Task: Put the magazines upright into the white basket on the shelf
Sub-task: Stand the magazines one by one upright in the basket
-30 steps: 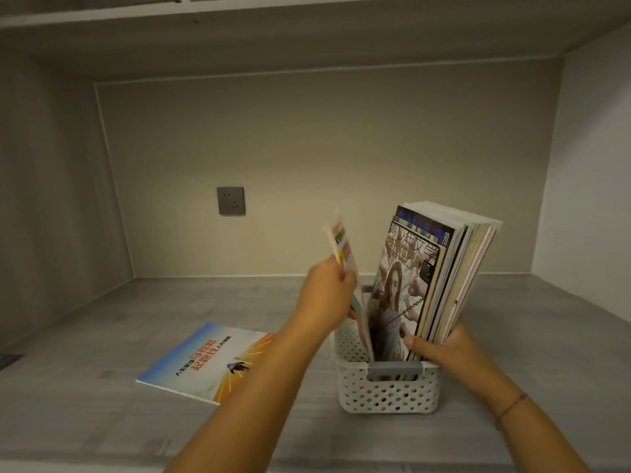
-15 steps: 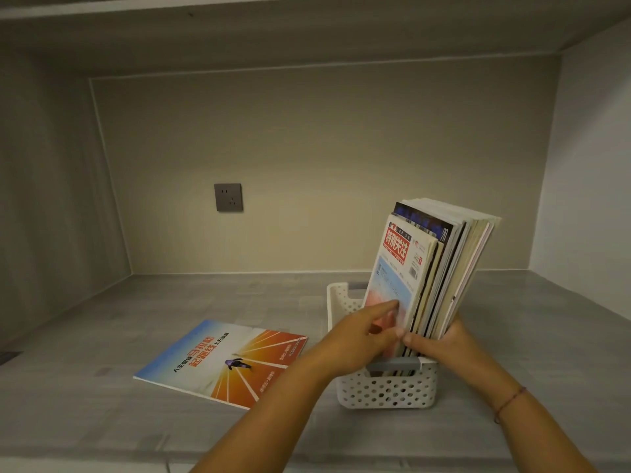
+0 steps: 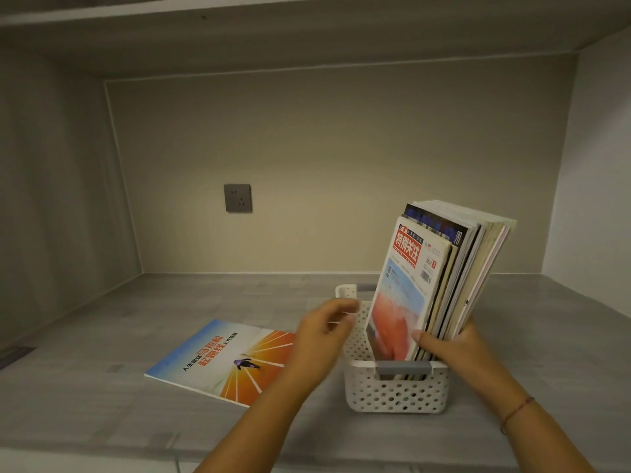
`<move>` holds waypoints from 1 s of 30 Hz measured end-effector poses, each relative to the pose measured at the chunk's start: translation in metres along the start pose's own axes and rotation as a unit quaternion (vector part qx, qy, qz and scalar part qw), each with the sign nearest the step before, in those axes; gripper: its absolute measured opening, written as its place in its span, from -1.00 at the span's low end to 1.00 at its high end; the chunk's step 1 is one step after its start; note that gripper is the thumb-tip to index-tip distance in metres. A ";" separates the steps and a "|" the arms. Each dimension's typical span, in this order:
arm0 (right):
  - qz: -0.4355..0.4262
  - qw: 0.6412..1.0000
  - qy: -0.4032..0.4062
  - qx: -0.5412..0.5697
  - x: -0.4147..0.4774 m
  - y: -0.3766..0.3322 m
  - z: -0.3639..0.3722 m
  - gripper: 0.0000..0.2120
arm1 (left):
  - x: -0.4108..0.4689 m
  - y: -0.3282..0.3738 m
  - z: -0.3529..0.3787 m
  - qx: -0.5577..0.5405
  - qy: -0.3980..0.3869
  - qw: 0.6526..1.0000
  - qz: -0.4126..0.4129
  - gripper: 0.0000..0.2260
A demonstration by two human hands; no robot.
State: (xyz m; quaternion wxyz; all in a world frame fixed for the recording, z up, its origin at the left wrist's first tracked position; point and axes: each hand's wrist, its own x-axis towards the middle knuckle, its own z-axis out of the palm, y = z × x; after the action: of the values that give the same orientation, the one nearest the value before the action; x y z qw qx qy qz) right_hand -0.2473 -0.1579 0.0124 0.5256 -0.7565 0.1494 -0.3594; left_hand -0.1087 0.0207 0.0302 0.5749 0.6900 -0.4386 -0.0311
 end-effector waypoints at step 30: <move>0.022 1.000 0.010 0.001 0.002 0.002 0.001 -0.33 | -0.028 -0.131 -0.139 0.195 0.241 0.890 -0.334 -0.67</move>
State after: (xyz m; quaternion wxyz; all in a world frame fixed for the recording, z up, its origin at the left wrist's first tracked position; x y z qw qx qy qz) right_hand -0.2450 -0.1598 0.0110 0.5321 -0.7491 0.1709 -0.3557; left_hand 0.0243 0.1393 -0.0434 0.4724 0.8804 -0.0276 0.0320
